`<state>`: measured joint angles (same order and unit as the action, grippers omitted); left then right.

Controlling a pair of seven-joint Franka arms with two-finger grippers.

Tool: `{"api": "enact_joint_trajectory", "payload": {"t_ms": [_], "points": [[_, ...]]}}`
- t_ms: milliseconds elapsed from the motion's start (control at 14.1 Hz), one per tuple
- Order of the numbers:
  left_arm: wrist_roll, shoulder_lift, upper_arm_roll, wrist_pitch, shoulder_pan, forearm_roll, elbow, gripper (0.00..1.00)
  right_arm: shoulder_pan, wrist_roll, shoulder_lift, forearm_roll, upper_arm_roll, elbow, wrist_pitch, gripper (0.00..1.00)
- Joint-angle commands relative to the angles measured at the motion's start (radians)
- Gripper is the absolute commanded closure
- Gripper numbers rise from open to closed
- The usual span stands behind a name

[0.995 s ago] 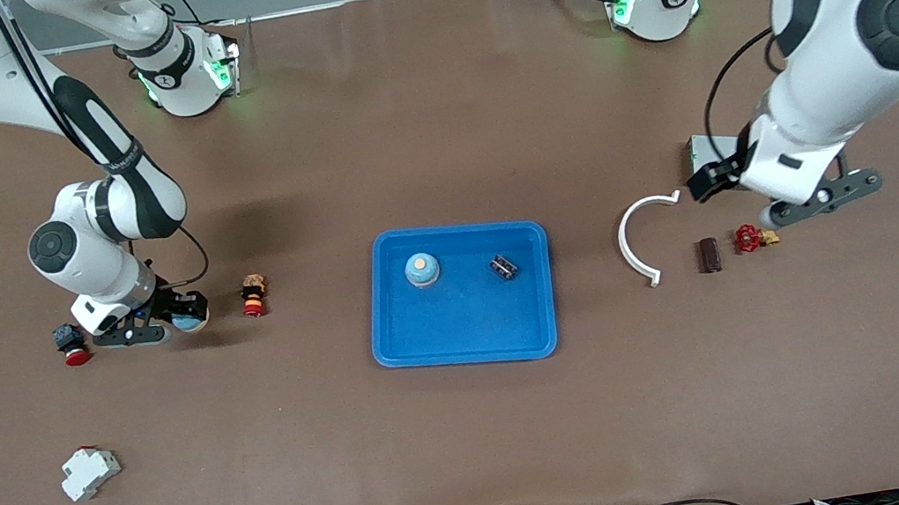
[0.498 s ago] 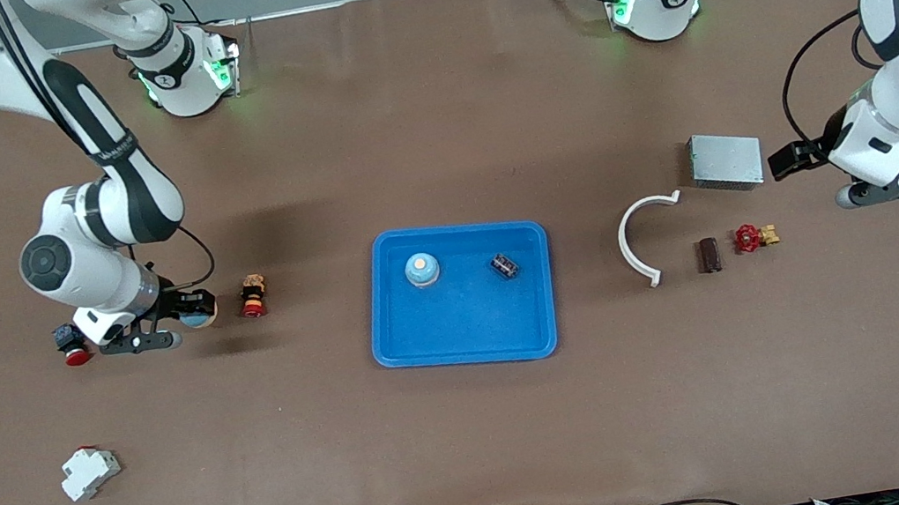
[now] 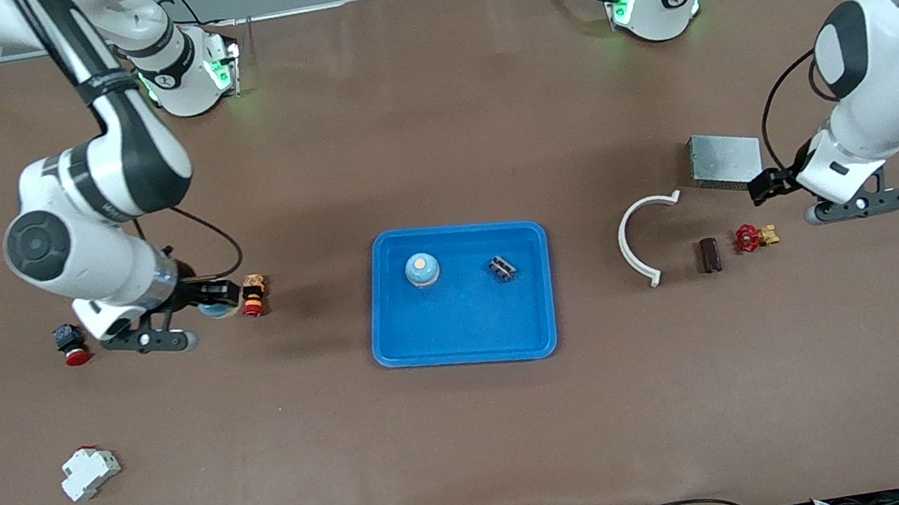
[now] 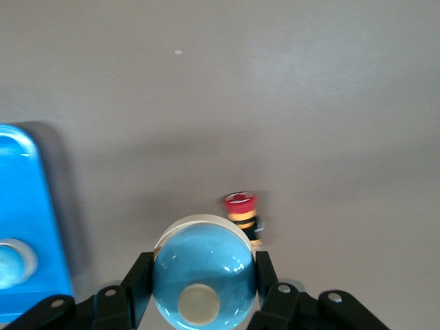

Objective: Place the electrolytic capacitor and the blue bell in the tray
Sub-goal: 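Reach the second capacitor with the left gripper while the right gripper carries the bell, then grasp the second capacitor with the left gripper while the right gripper lowers the bell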

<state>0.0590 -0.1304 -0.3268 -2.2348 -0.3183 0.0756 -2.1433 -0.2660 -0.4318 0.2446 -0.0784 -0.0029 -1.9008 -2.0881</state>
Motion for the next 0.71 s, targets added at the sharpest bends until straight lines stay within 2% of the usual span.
{"api": "enact_joint_trajectory", "payload": {"t_ms": [0,284,640], "points": [[-0.013,-0.087,-0.009,-0.072,0.001,-0.010,0.009,0.00,-0.112,-0.189,0.047,-0.004,-0.008,0.102,0.013,1.00],[-0.005,-0.193,-0.008,-0.094,0.050,-0.002,0.083,0.00,-0.238,-0.436,0.233,0.014,-0.011,0.317,0.014,1.00],[0.015,-0.288,-0.008,-0.095,0.081,0.021,0.150,0.00,-0.303,-0.591,0.402,0.016,-0.014,0.474,0.000,1.00]]}}
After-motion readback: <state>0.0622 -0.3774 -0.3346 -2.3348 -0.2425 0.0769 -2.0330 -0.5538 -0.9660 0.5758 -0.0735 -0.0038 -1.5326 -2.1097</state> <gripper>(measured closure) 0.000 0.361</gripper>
